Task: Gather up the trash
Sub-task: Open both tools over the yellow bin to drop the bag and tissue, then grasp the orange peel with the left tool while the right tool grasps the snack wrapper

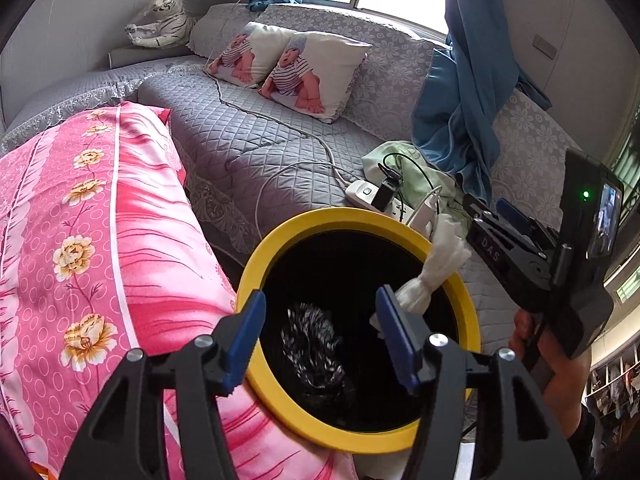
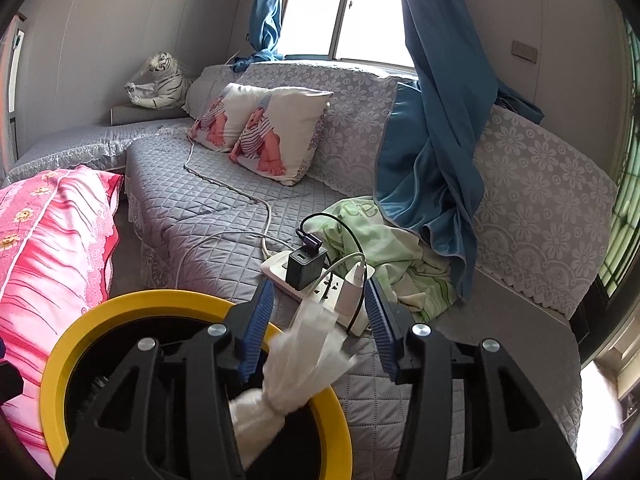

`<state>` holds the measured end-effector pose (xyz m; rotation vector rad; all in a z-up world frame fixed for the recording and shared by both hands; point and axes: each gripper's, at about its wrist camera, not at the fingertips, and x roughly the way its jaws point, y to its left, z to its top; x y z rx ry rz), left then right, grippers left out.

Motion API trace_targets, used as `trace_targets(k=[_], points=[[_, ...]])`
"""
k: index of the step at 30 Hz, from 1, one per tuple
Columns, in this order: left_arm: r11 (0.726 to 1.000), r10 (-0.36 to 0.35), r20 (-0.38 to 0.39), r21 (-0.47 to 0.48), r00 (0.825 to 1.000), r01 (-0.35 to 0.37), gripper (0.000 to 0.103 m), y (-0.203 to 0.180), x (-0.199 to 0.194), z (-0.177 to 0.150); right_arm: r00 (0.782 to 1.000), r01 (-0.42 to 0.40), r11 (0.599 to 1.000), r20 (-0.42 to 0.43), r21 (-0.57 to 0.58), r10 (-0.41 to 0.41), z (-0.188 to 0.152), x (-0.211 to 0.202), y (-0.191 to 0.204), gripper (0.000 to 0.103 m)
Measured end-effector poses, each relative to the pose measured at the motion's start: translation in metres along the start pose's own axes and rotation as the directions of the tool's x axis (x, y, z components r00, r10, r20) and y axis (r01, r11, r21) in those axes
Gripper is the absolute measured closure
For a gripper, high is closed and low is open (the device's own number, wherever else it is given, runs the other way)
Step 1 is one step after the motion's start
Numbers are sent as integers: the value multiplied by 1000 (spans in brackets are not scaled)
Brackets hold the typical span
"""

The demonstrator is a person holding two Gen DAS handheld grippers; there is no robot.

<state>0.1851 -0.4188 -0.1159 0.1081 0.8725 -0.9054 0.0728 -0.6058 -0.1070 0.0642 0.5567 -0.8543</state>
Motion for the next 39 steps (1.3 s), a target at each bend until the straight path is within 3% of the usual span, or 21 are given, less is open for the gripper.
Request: trace_targets(k=[7, 10, 13, 16, 21, 27, 30, 34, 39], points=[[997, 28, 121, -79, 992, -18, 48, 19, -46, 6, 998, -14, 998, 56, 63, 11, 7, -24, -15, 58], [994, 55, 201, -105, 978, -34, 48, 29, -83, 11, 990, -102, 991, 105, 86, 93, 10, -49, -18, 58], [992, 89, 279, -115, 956, -59, 42, 42, -125, 11, 962, -231, 968, 172, 94, 212, 16, -79, -15, 57], [987, 140, 349, -118, 927, -104, 37, 61, -170, 5, 908, -375, 924, 228, 71, 351, 22, -110, -2, 53], [965, 261, 418, -137, 870, -224, 22, 106, -241, -21, 765, -610, 792, 239, -31, 598, 26, -151, 38, 45], [895, 447, 418, -204, 791, -397, 10, 161, -304, -67, 570, -798, 588, 148, -135, 808, 18, -184, 96, 38], [854, 520, 414, -251, 748, -455, 8, 186, -328, -94, 516, -827, 527, 105, -195, 850, 6, -200, 125, 35], [833, 548, 376, -322, 747, -450, 8, 217, -349, -130, 448, -861, 439, 24, -255, 894, -14, -218, 157, 32], [814, 566, 333, -372, 754, -447, 8, 243, -355, -173, 407, -876, 371, -63, -308, 911, -46, -236, 185, 30]])
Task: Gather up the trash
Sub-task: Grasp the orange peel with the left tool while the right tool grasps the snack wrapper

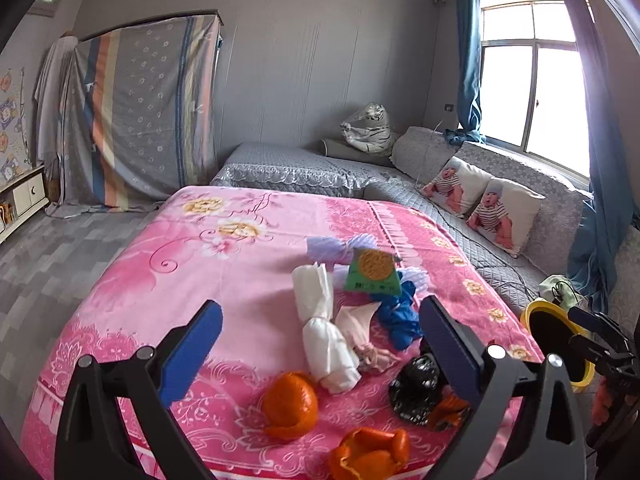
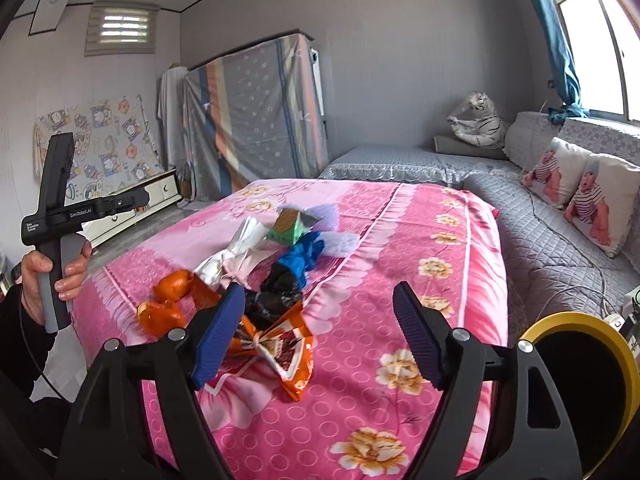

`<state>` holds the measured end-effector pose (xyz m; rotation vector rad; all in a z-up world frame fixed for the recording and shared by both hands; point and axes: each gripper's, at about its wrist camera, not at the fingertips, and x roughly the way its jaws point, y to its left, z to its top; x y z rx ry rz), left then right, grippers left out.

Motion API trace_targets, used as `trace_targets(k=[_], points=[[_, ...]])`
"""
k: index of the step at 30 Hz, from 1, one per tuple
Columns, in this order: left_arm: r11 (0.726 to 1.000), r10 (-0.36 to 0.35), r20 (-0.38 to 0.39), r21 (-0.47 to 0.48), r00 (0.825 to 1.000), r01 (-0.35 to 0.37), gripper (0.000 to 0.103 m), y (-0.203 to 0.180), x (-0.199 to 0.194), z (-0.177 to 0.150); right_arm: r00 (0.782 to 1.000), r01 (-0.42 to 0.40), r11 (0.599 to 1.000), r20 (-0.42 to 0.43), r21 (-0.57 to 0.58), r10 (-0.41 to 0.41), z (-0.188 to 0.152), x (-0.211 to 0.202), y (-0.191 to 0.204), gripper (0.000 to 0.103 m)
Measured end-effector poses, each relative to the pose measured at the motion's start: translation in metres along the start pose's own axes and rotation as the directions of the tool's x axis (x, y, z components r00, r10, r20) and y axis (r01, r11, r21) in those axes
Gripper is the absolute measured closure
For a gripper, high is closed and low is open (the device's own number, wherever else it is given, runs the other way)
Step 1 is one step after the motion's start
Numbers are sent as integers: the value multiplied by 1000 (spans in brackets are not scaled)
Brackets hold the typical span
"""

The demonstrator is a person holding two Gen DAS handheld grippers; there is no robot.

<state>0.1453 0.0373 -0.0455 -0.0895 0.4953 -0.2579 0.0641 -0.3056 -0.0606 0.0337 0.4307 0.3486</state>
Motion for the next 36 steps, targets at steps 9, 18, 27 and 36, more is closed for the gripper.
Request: trace_targets(k=[9, 18, 27, 36], points=[[1000, -16, -87, 9, 996, 17, 8, 14, 11, -44, 997, -24, 991, -80, -135, 14, -28, 25, 59, 29], [1000, -13, -158, 17, 987, 16, 8, 17, 31, -57, 993, -61, 974, -109, -218, 37, -30, 49, 82, 29], [1000, -20, -224, -21, 974, 16, 8, 25, 52, -63, 986, -110, 966, -146, -235, 76, -27, 77, 90, 29], [999, -28, -262, -32, 965, 20, 8, 26, 74, -61, 983, -122, 962, -165, -245, 82, -21, 96, 92, 30]])
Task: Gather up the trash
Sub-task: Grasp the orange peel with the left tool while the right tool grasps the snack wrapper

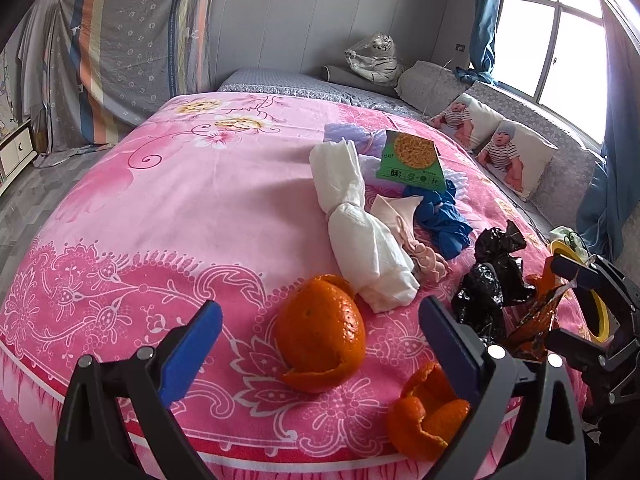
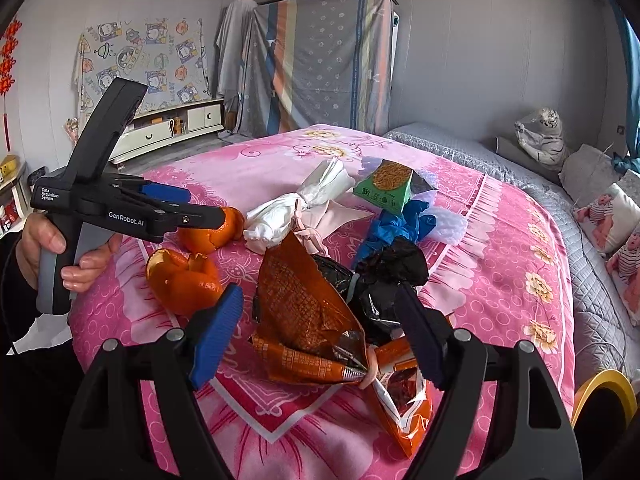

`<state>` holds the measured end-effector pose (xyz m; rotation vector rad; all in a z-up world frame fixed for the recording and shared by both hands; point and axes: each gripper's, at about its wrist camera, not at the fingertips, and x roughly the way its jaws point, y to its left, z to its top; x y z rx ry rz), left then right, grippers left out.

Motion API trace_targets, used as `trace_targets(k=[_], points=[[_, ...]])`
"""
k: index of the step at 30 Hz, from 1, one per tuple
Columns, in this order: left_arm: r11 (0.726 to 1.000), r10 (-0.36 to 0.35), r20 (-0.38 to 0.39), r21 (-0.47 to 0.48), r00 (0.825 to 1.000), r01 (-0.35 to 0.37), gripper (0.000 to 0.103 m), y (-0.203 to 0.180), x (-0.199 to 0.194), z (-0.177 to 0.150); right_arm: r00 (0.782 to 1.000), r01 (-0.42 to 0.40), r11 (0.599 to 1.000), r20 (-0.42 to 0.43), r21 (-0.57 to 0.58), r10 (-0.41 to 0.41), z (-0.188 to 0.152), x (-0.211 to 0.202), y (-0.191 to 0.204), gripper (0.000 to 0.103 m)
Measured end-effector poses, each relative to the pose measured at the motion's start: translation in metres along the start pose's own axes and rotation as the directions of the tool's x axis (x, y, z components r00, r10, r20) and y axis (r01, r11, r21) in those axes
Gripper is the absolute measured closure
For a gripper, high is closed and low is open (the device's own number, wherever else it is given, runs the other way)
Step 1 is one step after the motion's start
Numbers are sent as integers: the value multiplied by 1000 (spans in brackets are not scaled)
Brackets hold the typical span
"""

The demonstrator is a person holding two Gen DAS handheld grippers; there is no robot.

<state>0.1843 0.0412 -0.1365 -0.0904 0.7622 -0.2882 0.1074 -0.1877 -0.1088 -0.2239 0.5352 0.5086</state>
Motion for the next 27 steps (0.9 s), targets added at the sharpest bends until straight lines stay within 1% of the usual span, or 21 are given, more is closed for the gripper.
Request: trace_targets(k=[2, 4, 5, 7, 8, 9, 11, 12, 13, 15, 17, 19, 21, 24, 27], points=[[1000, -1, -8, -10, 1000, 1, 10, 1, 4, 0, 1000, -6, 1000, -6, 0, 6, 1, 3, -1, 32], [1000, -4, -19, -15, 1000, 4, 15, 2, 9, 0, 1000, -15, 1000, -13, -2, 15, 1, 5, -2, 35], [1000, -5, -28, -15, 1000, 5, 19, 3, 12, 0, 1000, -20, 1000, -17, -4, 20, 1, 7, -2, 37], [1000, -9, -48, -14, 999, 8, 22, 4, 18, -1, 999, -30, 1000, -31, -6, 30, 1, 10, -3, 42], [1000, -7, -56, -16, 998, 6, 26, 5, 20, -2, 999, -33, 999, -42, -6, 33, 0, 13, -3, 49], [1000, -5, -64, -17, 998, 4, 32, 5, 23, -3, 998, -30, 1000, -50, -3, 30, -1, 15, -4, 55], [1000, -1, -67, -15, 998, 0, 38, 5, 24, -3, 998, -33, 999, -55, 5, 33, -2, 16, -6, 58], [1000, 1, -66, -14, 998, -2, 43, 5, 24, -3, 997, -41, 999, -58, 8, 42, -2, 16, -6, 62], [1000, 4, -68, -14, 998, -5, 46, 6, 24, -3, 997, -41, 999, -61, 8, 42, -2, 16, -7, 64], [1000, -7, -73, -24, 997, 5, 58, 7, 24, -3, 997, -36, 999, -67, 3, 36, -3, 16, -7, 71], [1000, -7, -75, -29, 997, 5, 59, 8, 24, -4, 997, -37, 999, -69, 6, 38, -4, 15, -9, 76], [1000, 0, -74, -24, 997, -2, 61, 7, 24, -5, 998, -29, 1000, -63, 3, 30, -4, 13, -9, 77], [999, -8, -74, -38, 997, 6, 65, 8, 22, -5, 998, -29, 1000, -57, 2, 29, -5, 11, -9, 80], [997, -33, -68, -67, 997, 29, 65, 12, 15, -3, 999, -27, 1000, -40, 8, 28, -5, 4, -10, 81], [997, -37, -37, -73, 999, 34, 65, 13, 2, -2, 1000, -24, 999, -14, 32, 24, -2, -5, -14, 81]])
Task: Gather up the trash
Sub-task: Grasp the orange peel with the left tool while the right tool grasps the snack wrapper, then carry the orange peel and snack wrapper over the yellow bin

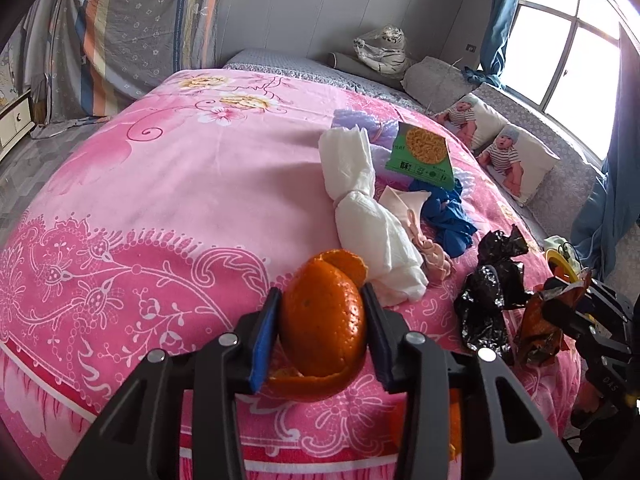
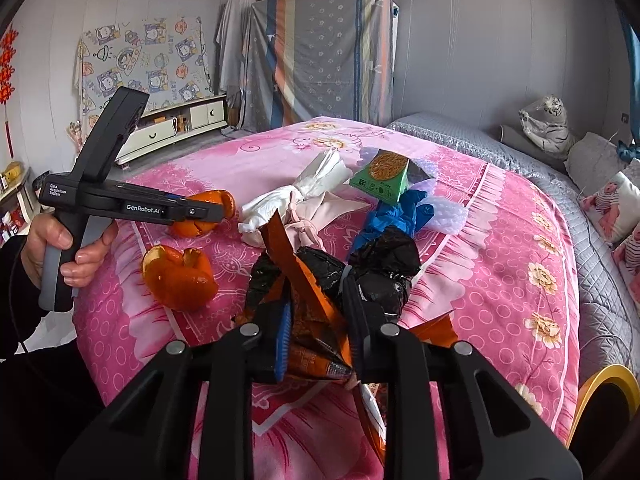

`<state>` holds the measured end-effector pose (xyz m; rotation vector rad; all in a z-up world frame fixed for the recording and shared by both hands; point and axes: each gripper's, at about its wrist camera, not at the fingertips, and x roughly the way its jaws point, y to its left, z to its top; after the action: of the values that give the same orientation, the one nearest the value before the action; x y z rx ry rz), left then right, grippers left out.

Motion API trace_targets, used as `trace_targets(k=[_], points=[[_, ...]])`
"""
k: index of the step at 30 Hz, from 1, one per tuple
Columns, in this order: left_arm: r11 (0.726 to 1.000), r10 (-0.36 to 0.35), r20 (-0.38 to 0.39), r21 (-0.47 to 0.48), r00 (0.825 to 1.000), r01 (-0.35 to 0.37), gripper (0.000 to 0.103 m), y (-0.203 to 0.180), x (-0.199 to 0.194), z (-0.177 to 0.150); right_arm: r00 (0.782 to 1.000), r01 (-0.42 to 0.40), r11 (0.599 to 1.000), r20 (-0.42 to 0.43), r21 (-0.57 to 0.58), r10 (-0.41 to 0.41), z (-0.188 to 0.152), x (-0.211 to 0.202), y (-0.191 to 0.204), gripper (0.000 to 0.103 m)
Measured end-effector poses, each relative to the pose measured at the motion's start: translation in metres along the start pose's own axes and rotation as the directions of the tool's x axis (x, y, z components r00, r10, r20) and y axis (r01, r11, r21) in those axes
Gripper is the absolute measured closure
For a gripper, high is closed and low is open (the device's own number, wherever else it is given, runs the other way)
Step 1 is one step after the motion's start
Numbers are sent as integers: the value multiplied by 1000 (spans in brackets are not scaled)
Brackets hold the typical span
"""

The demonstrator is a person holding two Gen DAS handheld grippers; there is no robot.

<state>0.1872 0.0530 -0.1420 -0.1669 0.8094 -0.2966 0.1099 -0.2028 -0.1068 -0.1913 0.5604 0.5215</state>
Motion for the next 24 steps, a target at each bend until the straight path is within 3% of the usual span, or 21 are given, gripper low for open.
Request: trace_targets(k=[13, 24], points=[[999, 45, 143, -20, 989, -43, 65, -2, -56, 0, 998, 20, 995, 64, 95, -26, 4, -37, -17, 81], [999, -28, 204, 46, 979, 19, 65, -42, -84, 7, 990, 76, 987, 106, 142, -92, 6, -62, -27, 81]])
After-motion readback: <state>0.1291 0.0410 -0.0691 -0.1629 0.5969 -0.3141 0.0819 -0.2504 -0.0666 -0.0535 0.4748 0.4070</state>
